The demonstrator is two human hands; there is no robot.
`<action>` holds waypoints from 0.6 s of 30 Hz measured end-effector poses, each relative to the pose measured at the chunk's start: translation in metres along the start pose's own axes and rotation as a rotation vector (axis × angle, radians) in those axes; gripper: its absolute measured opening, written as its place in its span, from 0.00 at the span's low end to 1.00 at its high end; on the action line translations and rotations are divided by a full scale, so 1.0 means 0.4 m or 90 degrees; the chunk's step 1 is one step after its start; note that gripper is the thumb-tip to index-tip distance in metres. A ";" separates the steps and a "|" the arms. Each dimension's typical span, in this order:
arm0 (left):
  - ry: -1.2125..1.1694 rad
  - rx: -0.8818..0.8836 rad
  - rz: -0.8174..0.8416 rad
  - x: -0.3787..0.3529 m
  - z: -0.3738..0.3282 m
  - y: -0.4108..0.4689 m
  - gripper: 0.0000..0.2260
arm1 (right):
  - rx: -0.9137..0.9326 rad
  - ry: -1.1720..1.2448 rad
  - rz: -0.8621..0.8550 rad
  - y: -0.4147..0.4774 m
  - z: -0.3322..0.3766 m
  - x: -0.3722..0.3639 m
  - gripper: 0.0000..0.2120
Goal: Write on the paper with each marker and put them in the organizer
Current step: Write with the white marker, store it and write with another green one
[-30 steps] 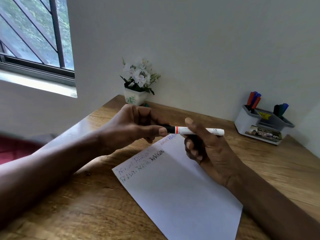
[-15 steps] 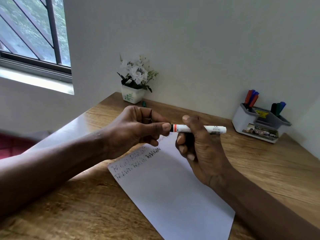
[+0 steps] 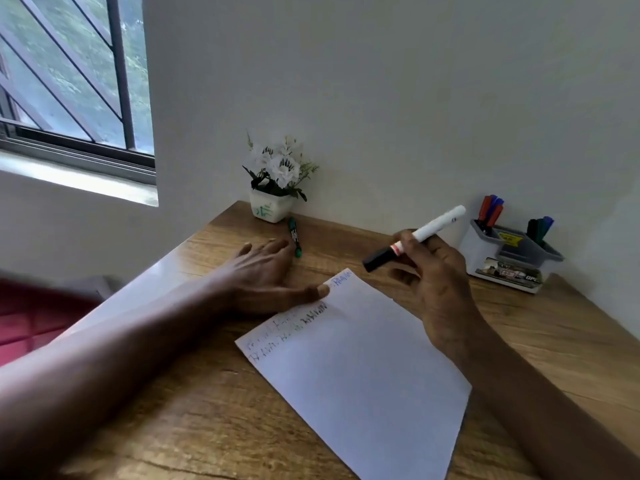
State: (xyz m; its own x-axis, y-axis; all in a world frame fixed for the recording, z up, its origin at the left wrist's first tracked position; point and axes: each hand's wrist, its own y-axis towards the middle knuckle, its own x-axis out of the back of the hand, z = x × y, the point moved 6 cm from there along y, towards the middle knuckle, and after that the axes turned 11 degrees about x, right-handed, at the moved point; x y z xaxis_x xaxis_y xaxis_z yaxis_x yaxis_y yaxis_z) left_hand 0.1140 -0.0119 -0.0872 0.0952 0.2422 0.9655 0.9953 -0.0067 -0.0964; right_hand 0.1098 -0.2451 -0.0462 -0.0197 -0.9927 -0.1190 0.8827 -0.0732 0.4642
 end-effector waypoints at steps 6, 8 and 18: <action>0.052 0.003 0.033 -0.007 -0.004 0.000 0.68 | 0.054 -0.127 -0.071 0.058 0.022 0.111 0.16; 0.067 -0.006 0.034 -0.007 -0.009 0.009 0.74 | 0.032 -0.170 -0.117 0.085 0.026 0.183 0.16; 0.084 -0.030 0.032 -0.014 -0.023 0.050 0.79 | 0.088 -0.384 -0.396 0.198 0.242 0.541 0.09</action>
State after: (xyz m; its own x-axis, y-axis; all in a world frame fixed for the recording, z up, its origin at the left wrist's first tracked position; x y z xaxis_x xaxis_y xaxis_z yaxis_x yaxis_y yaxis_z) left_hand 0.1334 -0.0222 -0.0922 0.1435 0.1112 0.9834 0.9886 -0.0623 -0.1372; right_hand 0.1299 -0.4748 0.0499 -0.7577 -0.6477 0.0802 0.5655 -0.5902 0.5761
